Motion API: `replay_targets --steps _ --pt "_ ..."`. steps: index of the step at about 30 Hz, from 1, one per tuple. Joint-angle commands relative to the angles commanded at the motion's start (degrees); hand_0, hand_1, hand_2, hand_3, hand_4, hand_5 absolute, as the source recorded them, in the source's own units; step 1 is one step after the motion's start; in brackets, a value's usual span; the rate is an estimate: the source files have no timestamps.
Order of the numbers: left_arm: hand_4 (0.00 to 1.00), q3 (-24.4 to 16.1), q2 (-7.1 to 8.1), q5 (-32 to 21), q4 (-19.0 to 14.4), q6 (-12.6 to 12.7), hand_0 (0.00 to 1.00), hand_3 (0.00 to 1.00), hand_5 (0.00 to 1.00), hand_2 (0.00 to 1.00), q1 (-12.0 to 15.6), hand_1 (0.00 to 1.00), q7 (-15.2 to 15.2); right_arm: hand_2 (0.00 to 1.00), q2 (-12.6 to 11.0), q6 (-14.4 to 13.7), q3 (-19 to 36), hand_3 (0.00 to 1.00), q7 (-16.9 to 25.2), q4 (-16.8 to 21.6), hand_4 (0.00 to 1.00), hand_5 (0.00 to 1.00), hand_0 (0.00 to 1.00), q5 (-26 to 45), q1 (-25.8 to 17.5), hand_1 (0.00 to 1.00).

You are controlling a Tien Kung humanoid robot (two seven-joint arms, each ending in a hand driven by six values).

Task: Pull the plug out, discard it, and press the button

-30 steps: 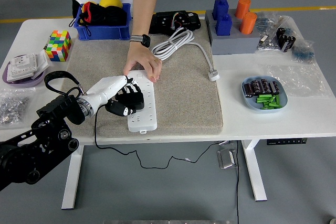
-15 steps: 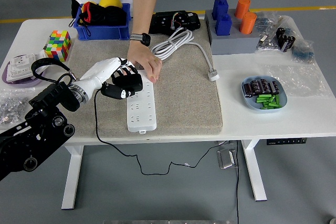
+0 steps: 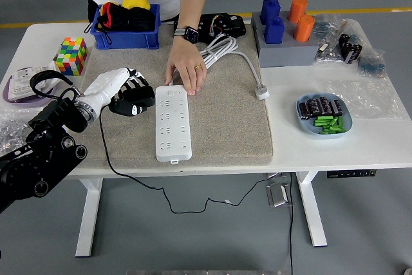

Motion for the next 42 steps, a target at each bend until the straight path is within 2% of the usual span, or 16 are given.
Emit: replay_targets --steps 5,6,11,12,29,30,35,36,41,42 --pt "0.653 0.01 0.00 -0.92 1.09 -0.65 0.340 0.578 0.002 0.443 -0.22 0.340 0.55 0.669 -0.01 0.01 -0.12 0.671 0.00 0.01 0.768 0.672 0.754 0.00 -0.03 0.687" --pt "0.685 0.04 0.04 -1.27 1.05 -0.91 0.432 0.597 0.002 0.516 -0.23 0.476 0.74 0.669 0.00 0.01 -0.12 0.671 0.00 0.01 0.768 0.672 0.753 0.00 -0.03 0.687" --pt "0.685 0.25 0.03 -1.81 1.26 -1.29 0.432 0.597 0.002 0.516 -0.32 0.476 0.97 0.669 0.01 0.04 -0.34 0.671 -0.02 -0.03 0.768 0.672 0.753 0.13 -0.04 0.687" --pt "0.703 0.26 0.01 -1.85 1.31 -1.31 0.467 0.596 0.002 0.539 -0.32 0.515 0.98 0.669 0.00 0.04 -0.36 0.671 -0.03 -0.02 0.768 0.672 0.753 0.14 -0.05 0.687" --pt "0.701 0.73 -0.24 -2.37 2.66 -1.31 0.476 0.598 0.002 0.545 -0.44 0.523 0.84 0.669 -0.13 0.01 -0.65 0.671 -0.03 0.01 0.768 0.672 0.753 0.36 -0.07 0.687" --pt "0.739 0.74 -0.26 -2.42 2.76 -1.33 0.509 0.613 0.002 0.585 -0.41 0.615 0.76 0.669 -0.14 0.01 -0.65 0.671 -0.02 0.01 0.768 0.672 0.753 0.35 -0.06 0.686" --pt "0.739 0.82 -0.25 -2.50 2.94 -2.04 0.509 0.613 0.002 0.585 -0.31 0.615 0.54 0.669 -0.15 0.02 -0.72 0.671 -0.03 0.00 0.768 0.672 0.753 0.37 -0.10 0.686" --pt "0.841 0.74 -0.25 -2.44 2.91 -2.12 0.729 0.803 0.002 0.754 -0.30 0.781 0.55 0.668 -0.15 0.02 -0.73 0.671 -0.05 -0.02 0.768 0.672 0.754 0.36 -0.12 0.686" --pt "0.841 0.61 -0.23 -2.36 2.58 -2.40 0.729 0.803 0.002 0.754 -0.26 0.781 0.62 0.668 -0.20 0.02 -0.86 0.671 -0.04 -0.01 0.768 0.672 0.754 0.41 -0.17 0.686" --pt "0.892 0.56 -0.23 -2.37 2.53 -2.39 0.808 0.875 0.002 0.836 -0.27 0.855 0.64 0.669 -0.21 0.02 -0.89 0.671 -0.04 0.00 0.768 0.672 0.754 0.42 -0.16 0.686"
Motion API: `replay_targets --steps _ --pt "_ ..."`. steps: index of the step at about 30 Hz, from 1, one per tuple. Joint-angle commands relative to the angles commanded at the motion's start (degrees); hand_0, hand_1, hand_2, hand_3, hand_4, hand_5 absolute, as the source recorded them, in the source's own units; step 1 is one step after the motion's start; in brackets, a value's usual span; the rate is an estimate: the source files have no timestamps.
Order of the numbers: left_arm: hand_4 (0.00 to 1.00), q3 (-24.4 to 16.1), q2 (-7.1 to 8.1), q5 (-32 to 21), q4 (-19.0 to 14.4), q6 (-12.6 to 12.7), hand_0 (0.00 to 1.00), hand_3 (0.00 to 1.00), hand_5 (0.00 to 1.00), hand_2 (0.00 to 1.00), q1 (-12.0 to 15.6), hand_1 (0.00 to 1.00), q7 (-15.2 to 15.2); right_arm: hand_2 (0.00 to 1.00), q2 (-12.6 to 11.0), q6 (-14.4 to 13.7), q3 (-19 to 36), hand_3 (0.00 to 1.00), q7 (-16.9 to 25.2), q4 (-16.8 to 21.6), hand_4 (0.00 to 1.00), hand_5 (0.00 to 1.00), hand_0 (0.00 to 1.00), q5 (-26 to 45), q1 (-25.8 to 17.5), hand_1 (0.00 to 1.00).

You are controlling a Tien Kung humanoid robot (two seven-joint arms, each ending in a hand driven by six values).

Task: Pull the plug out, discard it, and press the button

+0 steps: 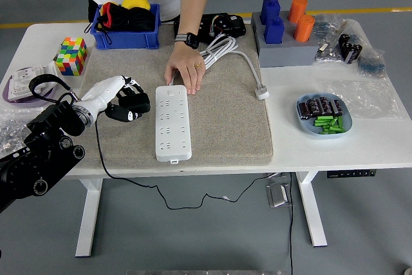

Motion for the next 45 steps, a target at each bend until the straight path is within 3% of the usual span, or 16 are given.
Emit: replay_targets --steps 10,17,18,24,25,30,31,36,37,45 --pt "0.909 -0.11 0.09 0.01 -1.00 -0.08 0.811 0.884 0.005 0.851 0.04 0.862 0.31 0.669 0.01 -0.01 0.07 0.671 0.00 0.00 0.768 0.672 0.753 0.08 0.05 0.686" --pt "0.921 -0.31 0.20 -1.56 -4.79 1.02 0.776 0.878 0.032 0.825 0.20 0.826 -0.19 0.669 -0.04 -0.01 -0.10 0.671 0.00 0.02 0.768 0.672 0.753 0.10 0.13 0.686" --pt "0.871 -0.24 0.23 -1.82 -5.44 0.75 0.341 0.816 0.002 0.641 0.11 0.561 0.10 0.669 -0.07 0.00 -0.20 0.671 0.00 0.03 0.768 0.672 0.753 0.14 0.17 0.686" --pt "0.871 2.41 0.41 -3.42 -7.60 -0.64 0.341 0.816 0.002 0.641 -1.53 0.561 1.32 0.669 -0.43 -0.04 -0.60 0.671 0.00 -0.01 0.768 0.672 0.753 0.23 0.23 0.686" --pt "0.720 3.00 0.41 -3.84 -7.49 -0.77 0.212 0.739 0.002 0.388 -1.89 0.261 1.37 0.669 -0.47 -0.03 -0.65 0.671 0.00 -0.01 0.768 0.672 0.752 0.23 0.20 0.686" --pt "0.720 8.24 0.75 -7.42 -5.25 -1.57 0.212 0.739 0.002 0.388 -5.08 0.261 0.99 0.669 -0.52 0.00 -0.84 0.671 -0.02 -0.04 0.768 0.672 0.752 0.39 0.40 0.686" --pt "0.591 9.46 0.84 -7.46 -4.80 -1.58 0.139 0.709 0.083 0.228 -5.80 0.096 0.95 0.669 -0.55 0.00 -0.88 0.671 -0.01 -0.02 0.768 0.671 0.753 0.44 0.45 0.686" --pt "0.591 14.07 0.69 -8.93 -2.84 -0.81 0.139 0.709 0.083 0.228 -8.81 0.096 0.65 0.669 -0.73 -0.03 -1.04 0.671 -0.01 -0.05 0.768 0.671 0.753 0.51 0.57 0.686" --pt "0.558 14.40 0.58 -9.15 -2.59 -0.72 0.048 0.707 0.124 0.138 -9.10 0.016 0.66 0.669 -0.77 -0.04 -1.06 0.671 -0.02 -0.05 0.768 0.672 0.754 0.53 0.57 0.686" --pt "0.553 18.21 -1.74 -10.06 1.40 -0.79 0.027 0.718 0.114 0.114 -12.60 0.002 2.07 0.669 -0.94 -0.02 -1.52 0.671 -0.02 -0.09 0.768 0.672 0.753 0.73 0.58 0.686"
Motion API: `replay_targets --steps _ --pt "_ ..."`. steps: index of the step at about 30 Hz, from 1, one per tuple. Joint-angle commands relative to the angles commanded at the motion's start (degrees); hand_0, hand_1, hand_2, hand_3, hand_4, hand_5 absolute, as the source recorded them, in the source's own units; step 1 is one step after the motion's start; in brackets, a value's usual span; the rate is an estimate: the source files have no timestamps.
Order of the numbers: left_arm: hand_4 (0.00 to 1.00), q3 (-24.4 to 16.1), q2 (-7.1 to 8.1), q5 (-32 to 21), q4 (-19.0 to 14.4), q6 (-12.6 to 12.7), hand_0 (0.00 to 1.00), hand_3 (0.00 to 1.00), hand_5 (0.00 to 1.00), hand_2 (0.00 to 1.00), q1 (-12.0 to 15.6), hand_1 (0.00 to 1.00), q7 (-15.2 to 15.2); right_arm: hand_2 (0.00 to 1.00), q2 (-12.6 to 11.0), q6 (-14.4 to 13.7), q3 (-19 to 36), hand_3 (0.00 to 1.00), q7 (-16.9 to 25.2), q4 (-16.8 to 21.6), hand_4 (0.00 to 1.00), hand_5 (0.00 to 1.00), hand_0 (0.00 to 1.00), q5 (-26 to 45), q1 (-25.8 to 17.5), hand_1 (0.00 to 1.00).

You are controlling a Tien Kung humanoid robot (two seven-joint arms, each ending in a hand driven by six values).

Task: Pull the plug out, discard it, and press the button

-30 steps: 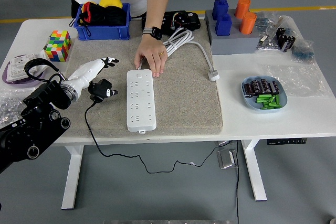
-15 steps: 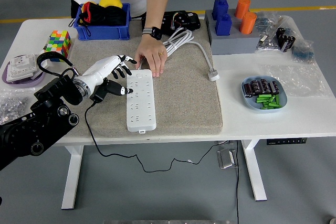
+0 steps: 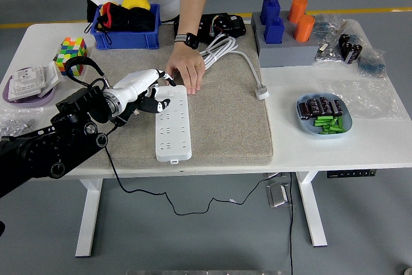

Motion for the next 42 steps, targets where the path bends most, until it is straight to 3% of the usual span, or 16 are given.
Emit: replay_targets --steps 6,25,42 --pt "0.556 4.09 -1.76 -1.46 4.29 -1.46 0.044 0.735 0.101 0.115 -2.55 0.007 1.40 0.669 0.00 -0.01 -0.08 0.671 0.01 0.01 0.768 0.671 0.753 0.02 -0.05 0.686" --pt "0.538 9.35 -5.87 -5.64 11.72 -1.89 0.038 0.754 0.125 0.109 -6.45 0.004 2.53 0.669 0.47 0.00 0.15 0.671 -0.01 -0.11 0.767 0.671 0.753 0.38 -0.17 0.686" --pt "0.541 12.94 -6.64 -6.82 12.96 -4.10 0.032 0.720 0.118 0.098 -8.02 0.002 4.12 0.669 0.42 -0.02 0.64 0.671 0.01 -0.03 0.768 0.671 0.753 0.30 0.00 0.687"
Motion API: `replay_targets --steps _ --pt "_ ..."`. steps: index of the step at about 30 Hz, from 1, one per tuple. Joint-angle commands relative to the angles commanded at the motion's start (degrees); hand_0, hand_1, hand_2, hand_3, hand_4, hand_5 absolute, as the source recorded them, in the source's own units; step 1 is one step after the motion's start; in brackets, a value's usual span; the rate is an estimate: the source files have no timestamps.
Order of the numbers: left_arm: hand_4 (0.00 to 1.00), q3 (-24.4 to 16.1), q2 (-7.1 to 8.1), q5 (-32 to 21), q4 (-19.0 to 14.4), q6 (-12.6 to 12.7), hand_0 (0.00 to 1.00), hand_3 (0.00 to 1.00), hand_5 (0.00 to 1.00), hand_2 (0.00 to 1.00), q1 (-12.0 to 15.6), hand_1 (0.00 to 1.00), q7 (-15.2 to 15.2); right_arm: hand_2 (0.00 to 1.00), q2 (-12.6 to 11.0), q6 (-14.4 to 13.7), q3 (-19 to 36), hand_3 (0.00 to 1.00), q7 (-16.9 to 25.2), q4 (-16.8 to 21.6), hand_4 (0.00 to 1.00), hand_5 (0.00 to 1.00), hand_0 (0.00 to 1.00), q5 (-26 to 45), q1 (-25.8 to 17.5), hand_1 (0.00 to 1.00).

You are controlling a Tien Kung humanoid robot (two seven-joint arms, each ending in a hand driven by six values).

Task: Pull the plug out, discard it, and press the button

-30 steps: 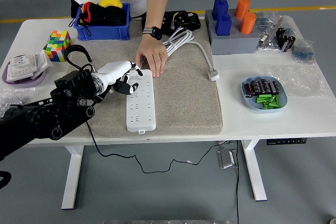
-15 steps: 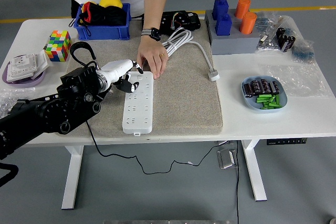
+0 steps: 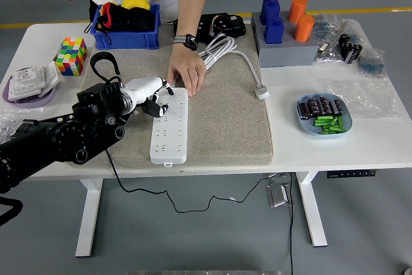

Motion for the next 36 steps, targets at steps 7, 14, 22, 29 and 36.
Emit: replay_targets --steps 7,14,22,29,36 --pt "0.539 2.45 -1.02 -1.37 0.83 -0.98 0.026 0.722 0.122 0.093 -1.39 0.002 0.81 0.669 0.09 0.01 -0.02 0.671 -0.01 -0.03 0.768 0.672 0.753 0.09 -0.08 0.687" --pt "0.537 2.38 -1.26 -1.51 0.54 -1.03 0.026 0.712 0.123 0.090 -2.06 0.002 0.79 0.669 0.17 -0.01 0.22 0.671 0.02 0.06 0.768 0.671 0.753 0.09 -0.05 0.686" --pt "0.537 -3.05 0.51 0.86 -2.79 0.39 0.026 0.710 0.123 0.091 -1.06 0.002 0.02 0.669 0.33 0.01 0.59 0.671 -0.04 -0.14 0.768 0.672 0.753 -0.09 -0.39 0.687" --pt "0.536 -10.39 2.95 3.63 -8.01 2.20 0.067 0.703 0.127 0.129 2.22 0.020 -1.55 0.670 0.37 0.00 0.99 0.670 0.01 0.02 0.768 0.672 0.754 -0.35 -0.39 0.686" --pt "0.554 -22.72 5.56 6.41 -15.58 3.85 0.148 0.731 0.189 0.239 8.94 0.139 -2.95 0.668 0.50 -0.03 1.20 0.671 0.02 0.02 0.768 0.672 0.753 -0.49 -0.62 0.687"
